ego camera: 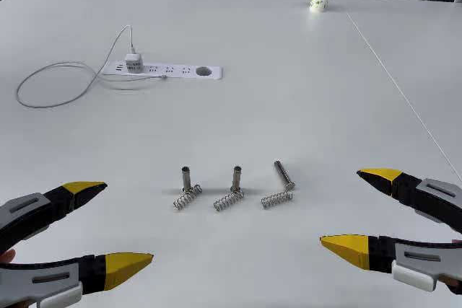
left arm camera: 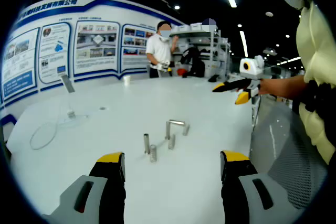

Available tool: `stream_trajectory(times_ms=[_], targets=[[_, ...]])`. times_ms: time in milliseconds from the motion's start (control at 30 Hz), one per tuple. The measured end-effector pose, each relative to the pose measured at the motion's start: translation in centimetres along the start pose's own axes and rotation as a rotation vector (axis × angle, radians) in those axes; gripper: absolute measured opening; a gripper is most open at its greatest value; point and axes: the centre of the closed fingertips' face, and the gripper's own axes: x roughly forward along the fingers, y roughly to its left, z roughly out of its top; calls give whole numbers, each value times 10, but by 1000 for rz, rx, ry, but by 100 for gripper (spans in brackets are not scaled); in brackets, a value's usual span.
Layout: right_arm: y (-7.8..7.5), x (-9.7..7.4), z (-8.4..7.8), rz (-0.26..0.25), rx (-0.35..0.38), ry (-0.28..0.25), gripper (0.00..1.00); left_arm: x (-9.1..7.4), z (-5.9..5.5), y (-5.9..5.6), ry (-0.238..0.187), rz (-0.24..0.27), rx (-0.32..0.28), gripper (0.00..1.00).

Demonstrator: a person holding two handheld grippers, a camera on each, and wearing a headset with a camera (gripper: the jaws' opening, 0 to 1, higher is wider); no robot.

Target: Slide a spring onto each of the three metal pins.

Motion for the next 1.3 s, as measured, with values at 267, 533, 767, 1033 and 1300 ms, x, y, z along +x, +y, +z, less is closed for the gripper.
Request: stream_trajectory(times_ms=[267, 533, 767, 1033, 1300], targets=[[1, 0, -2, -1, 3, 3, 70, 4, 0, -2, 11, -10, 11, 75], [0, -2, -2, -4, 2, 5, 70, 5, 1, -4, 12, -11, 14, 75], [1, -1, -1, -2, -1, 6, 69, 3, 2, -3, 7, -7, 14, 75], [-1, -1, -1, -11, 1, 10, 68, 3, 2, -4, 9, -7, 13, 74], [-6, -1, 1, -25, -6, 23, 65, 4, 2, -5, 7, -11, 15, 74]])
